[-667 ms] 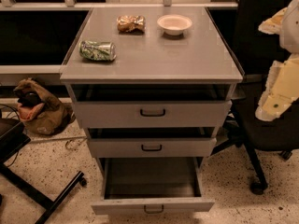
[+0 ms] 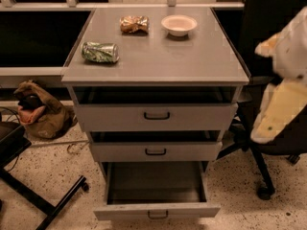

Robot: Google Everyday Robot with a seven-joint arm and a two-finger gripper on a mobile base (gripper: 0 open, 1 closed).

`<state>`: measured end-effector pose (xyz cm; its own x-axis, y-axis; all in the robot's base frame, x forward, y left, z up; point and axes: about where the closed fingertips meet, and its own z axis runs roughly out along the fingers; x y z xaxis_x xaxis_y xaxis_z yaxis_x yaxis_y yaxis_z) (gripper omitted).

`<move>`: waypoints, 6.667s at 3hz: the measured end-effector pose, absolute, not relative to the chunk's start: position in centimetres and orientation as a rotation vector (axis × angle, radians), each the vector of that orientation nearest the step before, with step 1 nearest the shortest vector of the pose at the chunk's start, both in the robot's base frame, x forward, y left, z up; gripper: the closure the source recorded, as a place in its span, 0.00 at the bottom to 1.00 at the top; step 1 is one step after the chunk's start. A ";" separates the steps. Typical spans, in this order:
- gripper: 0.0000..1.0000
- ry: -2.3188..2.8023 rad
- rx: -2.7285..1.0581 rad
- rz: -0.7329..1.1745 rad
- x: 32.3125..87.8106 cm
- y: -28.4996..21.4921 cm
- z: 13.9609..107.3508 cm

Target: Close bottom drawer

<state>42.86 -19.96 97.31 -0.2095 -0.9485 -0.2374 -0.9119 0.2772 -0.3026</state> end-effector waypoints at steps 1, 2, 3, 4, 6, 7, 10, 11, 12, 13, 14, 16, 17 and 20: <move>0.00 2.219 -1.682 -0.001 41.2 -18.1 90.6; 0.00 2.290 -1.690 0.217 38.9 -16.8 82.4; 0.00 2.290 -1.690 0.217 38.9 -16.8 82.4; 0.00 2.300 -1.673 0.242 39.0 -17.0 81.0; 0.00 2.310 -1.714 0.371 40.5 -15.6 69.7; 0.00 2.305 -1.739 0.425 40.2 -14.9 66.2; 0.00 2.352 -1.644 0.672 38.1 -12.6 53.8; 0.00 2.379 -1.585 0.823 35.9 -11.6 48.3; 0.00 2.382 -1.592 0.826 36.0 -11.6 47.5; 0.00 2.395 -1.578 0.804 36.6 -12.7 44.9; 0.00 2.421 -1.480 0.869 36.1 -14.7 38.0; 0.00 2.425 -1.483 0.892 35.9 -14.2 36.3; 0.00 2.433 -1.489 0.935 35.7 -13.2 31.6; 0.00 2.442 -1.461 1.040 35.2 -11.3 22.3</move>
Offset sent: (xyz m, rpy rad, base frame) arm -0.0595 0.0471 -0.2377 0.2595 0.3955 0.0033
